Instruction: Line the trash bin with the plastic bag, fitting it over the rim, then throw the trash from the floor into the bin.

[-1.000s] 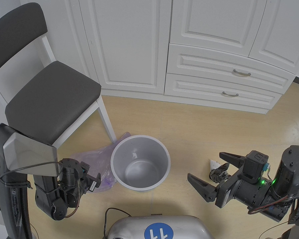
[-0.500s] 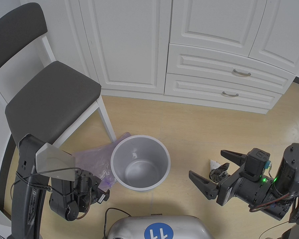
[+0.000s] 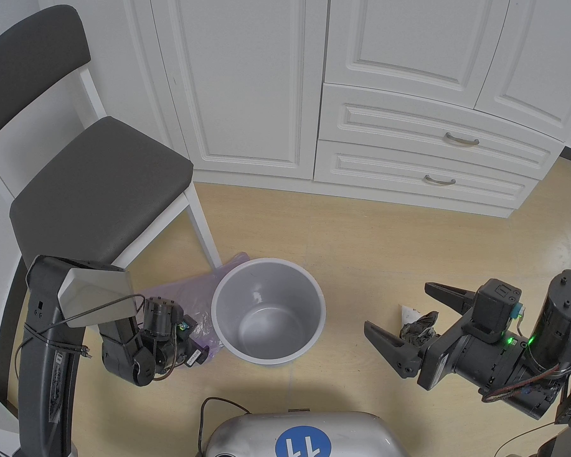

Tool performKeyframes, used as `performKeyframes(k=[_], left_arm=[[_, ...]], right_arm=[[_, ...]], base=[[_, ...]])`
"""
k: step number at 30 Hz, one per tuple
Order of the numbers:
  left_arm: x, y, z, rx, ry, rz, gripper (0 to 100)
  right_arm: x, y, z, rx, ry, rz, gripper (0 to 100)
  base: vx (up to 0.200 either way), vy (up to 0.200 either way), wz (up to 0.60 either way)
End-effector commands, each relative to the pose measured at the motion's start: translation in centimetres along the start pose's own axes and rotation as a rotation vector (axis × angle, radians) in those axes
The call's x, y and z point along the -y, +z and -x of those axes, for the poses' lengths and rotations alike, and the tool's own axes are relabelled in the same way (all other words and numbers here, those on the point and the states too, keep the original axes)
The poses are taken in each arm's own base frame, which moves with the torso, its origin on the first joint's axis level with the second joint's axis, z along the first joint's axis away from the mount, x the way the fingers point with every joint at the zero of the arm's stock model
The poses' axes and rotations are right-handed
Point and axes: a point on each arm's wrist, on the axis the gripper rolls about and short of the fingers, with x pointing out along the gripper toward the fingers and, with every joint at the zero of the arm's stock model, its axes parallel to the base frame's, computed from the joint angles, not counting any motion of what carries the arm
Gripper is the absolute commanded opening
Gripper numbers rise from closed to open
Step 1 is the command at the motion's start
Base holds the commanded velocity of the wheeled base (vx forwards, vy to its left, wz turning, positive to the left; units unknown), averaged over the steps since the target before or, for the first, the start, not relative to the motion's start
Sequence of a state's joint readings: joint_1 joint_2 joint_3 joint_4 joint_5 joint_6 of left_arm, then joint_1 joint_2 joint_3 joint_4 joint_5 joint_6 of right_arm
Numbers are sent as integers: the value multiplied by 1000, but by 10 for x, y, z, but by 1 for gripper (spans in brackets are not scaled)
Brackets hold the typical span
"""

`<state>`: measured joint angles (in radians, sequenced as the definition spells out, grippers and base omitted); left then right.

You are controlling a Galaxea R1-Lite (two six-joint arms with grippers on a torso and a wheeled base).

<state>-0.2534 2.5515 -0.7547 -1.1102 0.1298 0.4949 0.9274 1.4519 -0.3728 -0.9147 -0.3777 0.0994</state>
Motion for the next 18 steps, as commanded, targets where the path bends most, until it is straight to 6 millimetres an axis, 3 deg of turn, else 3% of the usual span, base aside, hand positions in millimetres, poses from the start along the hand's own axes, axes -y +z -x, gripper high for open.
performKeyframes(k=[1, 18], left_arm=[[-22, 27, -22, 36, -10, -23, 100], [-59, 64, -61, -105, -183, -160, 100]], right_arm=[[0, 3, 1, 13, 1, -4, 100], [10, 1, -9, -5, -43, 0, 100]], base=[[0, 0, 0], [0, 0, 0]])
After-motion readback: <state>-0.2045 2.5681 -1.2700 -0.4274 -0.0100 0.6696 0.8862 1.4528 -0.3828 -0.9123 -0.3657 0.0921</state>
